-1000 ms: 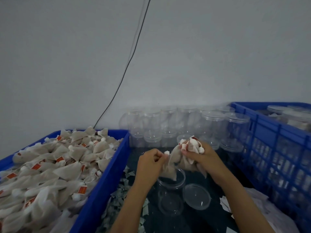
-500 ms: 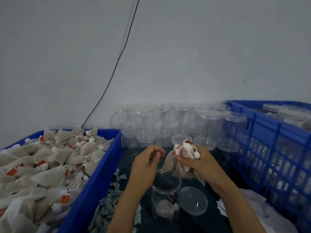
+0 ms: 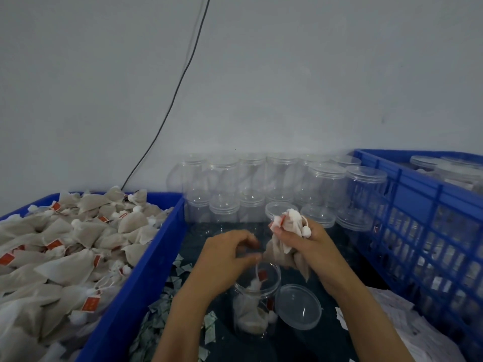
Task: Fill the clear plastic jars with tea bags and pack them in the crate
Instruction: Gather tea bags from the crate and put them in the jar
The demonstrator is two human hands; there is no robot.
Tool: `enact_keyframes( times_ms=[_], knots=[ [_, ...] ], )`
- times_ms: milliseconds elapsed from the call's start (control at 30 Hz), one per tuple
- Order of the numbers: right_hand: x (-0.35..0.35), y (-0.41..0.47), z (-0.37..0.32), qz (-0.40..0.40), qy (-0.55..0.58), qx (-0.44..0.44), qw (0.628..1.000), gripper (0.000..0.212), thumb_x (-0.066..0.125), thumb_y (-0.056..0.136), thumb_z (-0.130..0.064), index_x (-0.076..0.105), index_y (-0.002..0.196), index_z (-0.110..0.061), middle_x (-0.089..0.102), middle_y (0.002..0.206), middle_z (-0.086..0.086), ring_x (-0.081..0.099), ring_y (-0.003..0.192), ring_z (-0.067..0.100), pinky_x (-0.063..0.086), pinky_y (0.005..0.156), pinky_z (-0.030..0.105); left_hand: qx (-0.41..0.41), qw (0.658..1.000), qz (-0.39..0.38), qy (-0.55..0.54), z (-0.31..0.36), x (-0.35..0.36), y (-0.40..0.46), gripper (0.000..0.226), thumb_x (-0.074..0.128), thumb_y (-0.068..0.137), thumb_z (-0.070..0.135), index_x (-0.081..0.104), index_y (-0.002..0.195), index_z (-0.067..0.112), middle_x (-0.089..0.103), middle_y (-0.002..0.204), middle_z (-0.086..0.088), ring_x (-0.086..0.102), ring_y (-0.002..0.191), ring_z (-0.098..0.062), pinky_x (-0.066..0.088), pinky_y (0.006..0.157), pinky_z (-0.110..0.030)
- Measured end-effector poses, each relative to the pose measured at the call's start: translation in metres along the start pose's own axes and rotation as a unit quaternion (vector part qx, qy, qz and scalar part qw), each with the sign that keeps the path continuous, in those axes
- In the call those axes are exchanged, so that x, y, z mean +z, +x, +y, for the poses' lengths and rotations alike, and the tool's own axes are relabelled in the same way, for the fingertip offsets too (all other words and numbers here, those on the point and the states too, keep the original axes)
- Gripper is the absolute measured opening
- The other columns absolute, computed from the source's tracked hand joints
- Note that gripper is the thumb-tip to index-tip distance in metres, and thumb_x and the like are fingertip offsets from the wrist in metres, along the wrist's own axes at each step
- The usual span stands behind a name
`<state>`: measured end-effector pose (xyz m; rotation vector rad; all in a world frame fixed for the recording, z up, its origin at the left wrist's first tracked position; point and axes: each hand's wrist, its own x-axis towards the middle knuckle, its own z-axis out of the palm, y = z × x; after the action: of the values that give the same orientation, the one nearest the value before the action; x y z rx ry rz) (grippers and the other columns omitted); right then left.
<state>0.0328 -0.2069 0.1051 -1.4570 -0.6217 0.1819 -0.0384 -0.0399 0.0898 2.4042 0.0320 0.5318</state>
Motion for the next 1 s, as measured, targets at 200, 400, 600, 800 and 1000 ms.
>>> enact_keyframes(
  times_ms=[200, 400, 600, 800, 1000],
  knots=[
    [0.0063, -0.001, 0.0018, -0.061, -0.013, -0.021, 0.998, 0.021, 0.062, 0.088, -0.026, 0.07, 0.106, -0.018, 0.074, 0.096, 0.007, 0.071, 0.091, 0.021, 0.057, 0.071, 0.024, 0.009, 0.982, 0.007, -0.189, 0.0079, -0.0008, 0.0006, 0.015, 0.062, 0.091, 0.031, 0.063, 0.106, 0.033, 0.068, 0.101, 0.013, 0.064, 0.093, 0.0, 0.053, 0.086, -0.02],
    [0.0073, 0.0001, 0.0025, -0.008, -0.046, -0.026, 0.999, 0.015, 0.059, 0.093, -0.015, 0.071, 0.099, -0.02, 0.073, 0.087, 0.006, 0.07, 0.086, 0.021, 0.059, 0.071, 0.031, -0.009, 0.993, 0.091, -0.073, -0.0008, -0.0008, 0.0033, 0.017, 0.079, 0.076, 0.029, 0.065, 0.086, 0.03, 0.067, 0.09, 0.012, 0.062, 0.085, -0.003, 0.052, 0.08, -0.018],
    [0.0037, 0.0023, 0.0044, 0.05, -0.072, -0.014, 0.996, 0.017, 0.057, 0.094, -0.021, 0.068, 0.1, -0.009, 0.071, 0.09, 0.012, 0.069, 0.089, 0.027, 0.058, 0.077, 0.04, -0.002, 0.997, 0.045, 0.056, 0.0067, 0.0007, 0.0014, 0.02, 0.075, 0.076, 0.045, 0.064, 0.087, 0.033, 0.067, 0.088, 0.016, 0.06, 0.08, 0.002, 0.053, 0.081, -0.023],
    [0.0015, 0.0029, 0.0061, 0.05, -0.101, -0.02, 0.993, 0.016, 0.053, 0.096, -0.027, 0.063, 0.099, -0.014, 0.072, 0.086, 0.001, 0.069, 0.08, 0.023, 0.054, 0.055, 0.025, -0.006, 0.998, 0.003, 0.061, 0.0036, 0.0007, 0.0012, 0.025, 0.069, 0.08, 0.051, 0.063, 0.094, 0.031, 0.067, 0.094, 0.016, 0.061, 0.086, 0.001, 0.052, 0.084, -0.023],
    [0.0111, 0.001, 0.0044, 0.002, -0.082, -0.068, 0.994, 0.021, 0.058, 0.091, -0.03, 0.058, 0.101, -0.011, 0.066, 0.095, 0.016, 0.066, 0.085, 0.028, 0.057, 0.068, 0.037, -0.004, 0.998, 0.009, -0.057, 0.0061, 0.0067, 0.0053, 0.022, 0.062, 0.09, 0.034, 0.06, 0.111, 0.029, 0.063, 0.108, 0.014, 0.06, 0.096, 0.0, 0.051, 0.088, -0.023]
  ],
)
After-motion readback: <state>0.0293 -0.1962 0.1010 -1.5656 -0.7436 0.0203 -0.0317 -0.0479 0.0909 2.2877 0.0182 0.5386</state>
